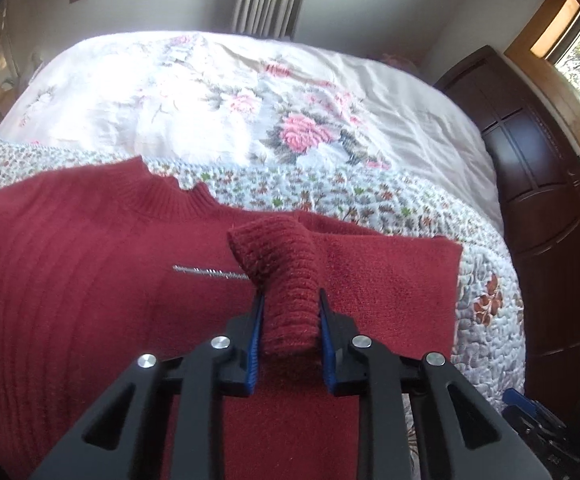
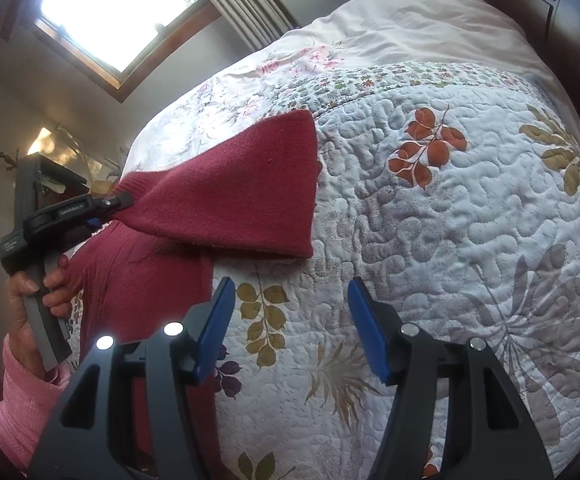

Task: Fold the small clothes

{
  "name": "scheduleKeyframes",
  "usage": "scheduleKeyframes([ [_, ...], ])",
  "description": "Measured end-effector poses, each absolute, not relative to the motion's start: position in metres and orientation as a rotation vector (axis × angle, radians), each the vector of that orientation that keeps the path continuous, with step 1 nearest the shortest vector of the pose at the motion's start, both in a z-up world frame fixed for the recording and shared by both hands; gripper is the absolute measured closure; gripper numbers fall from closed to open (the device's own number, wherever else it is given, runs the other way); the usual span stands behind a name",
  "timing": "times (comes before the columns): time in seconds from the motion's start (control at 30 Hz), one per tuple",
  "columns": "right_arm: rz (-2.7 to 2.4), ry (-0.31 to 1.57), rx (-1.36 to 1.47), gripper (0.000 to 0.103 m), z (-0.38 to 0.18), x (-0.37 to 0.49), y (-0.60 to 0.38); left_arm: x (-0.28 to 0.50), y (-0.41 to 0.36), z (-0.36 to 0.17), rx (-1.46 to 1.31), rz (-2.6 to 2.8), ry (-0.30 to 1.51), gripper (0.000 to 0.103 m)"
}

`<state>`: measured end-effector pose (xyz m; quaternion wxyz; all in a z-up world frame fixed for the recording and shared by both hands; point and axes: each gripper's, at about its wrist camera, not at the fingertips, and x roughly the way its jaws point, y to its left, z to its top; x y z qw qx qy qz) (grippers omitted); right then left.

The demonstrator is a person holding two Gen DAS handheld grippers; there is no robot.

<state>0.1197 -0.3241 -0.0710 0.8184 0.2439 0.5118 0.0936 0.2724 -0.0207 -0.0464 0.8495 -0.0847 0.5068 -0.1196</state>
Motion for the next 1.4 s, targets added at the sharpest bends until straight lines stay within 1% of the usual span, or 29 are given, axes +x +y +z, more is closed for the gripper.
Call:
scheduleKeyframes([
  [0.13,0.225,1.084,0.506,0.043,-0.065,0.126,-0.311,0.271,0.028,-0.011,-0.176,-0.196,0.96,0.079],
  [0.23,0.264,1.079,0.516,0.038,-0.061,0.137,-0.296,0.278,0.068,-0.005,-0.17,-0.127,0.939,0.079],
  [0.37,0.341,1.092,0.556,0.033,-0.067,0.165,-0.269,0.291,0.118,-0.021,-0.2,-0.046,0.969,0.079],
  [0.53,0.358,1.165,0.636,0.032,-0.097,0.207,-0.242,0.298,0.158,-0.058,-0.217,0.01,1.025,0.078],
  [0.57,0.361,1.182,0.647,0.032,-0.104,0.214,-0.237,0.301,0.162,-0.068,-0.215,0.019,1.044,0.076],
  [0.6,0.368,1.199,0.659,0.034,-0.11,0.219,-0.232,0.304,0.165,-0.078,-0.206,0.03,1.066,0.073],
  [0.63,0.375,1.217,0.67,0.045,-0.117,0.223,-0.227,0.304,0.165,-0.09,-0.187,0.038,1.092,0.071],
  [0.67,0.368,1.241,0.664,0.058,-0.123,0.226,-0.222,0.306,0.166,-0.102,-0.162,0.052,1.12,0.066],
  [0.73,0.322,1.29,0.617,0.063,-0.133,0.226,-0.215,0.306,0.171,-0.119,-0.13,0.072,1.158,0.062],
  [0.8,0.326,1.28,0.614,0.068,-0.134,0.222,-0.215,0.301,0.181,-0.12,-0.134,0.064,1.151,0.052],
  [0.87,0.324,1.274,0.605,0.071,-0.129,0.218,-0.216,0.297,0.188,-0.107,-0.142,0.081,1.136,0.049],
  [0.9,0.314,1.268,0.571,0.07,-0.122,0.216,-0.214,0.294,0.192,-0.097,-0.162,0.089,1.112,0.048],
  [0.93,0.294,1.254,0.511,0.066,-0.11,0.215,-0.211,0.293,0.195,-0.085,-0.188,0.086,1.082,0.048],
  [0.97,0.273,1.229,0.456,0.055,-0.098,0.213,-0.207,0.29,0.196,-0.073,-0.217,0.076,1.051,0.045],
  [1.0,0.264,1.193,0.42,0.05,-0.087,0.211,-0.205,0.291,0.195,-0.063,-0.233,0.068,1.033,0.039],
  [1.03,0.263,1.149,0.385,0.047,-0.073,0.21,-0.2,0.291,0.19,-0.056,-0.239,0.05,1.022,0.037],
  [1.1,0.264,1.107,0.357,0.046,-0.056,0.211,-0.19,0.294,0.176,-0.052,-0.24,-0.013,1.038,0.034],
  [1.2,0.312,1.11,0.35,0.041,-0.055,0.218,-0.173,0.297,0.153,-0.065,-0.217,-0.088,1.084,0.034],
  [1.33,0.254,1.222,0.359,0.041,-0.091,0.23,-0.164,0.302,0.148,-0.11,-0.167,-0.07,1.197,0.034],
  [1.4,0.217,1.257,0.364,0.041,-0.107,0.23,-0.164,0.3,0.15,-0.121,-0.132,-0.087,1.196,0.034],
])
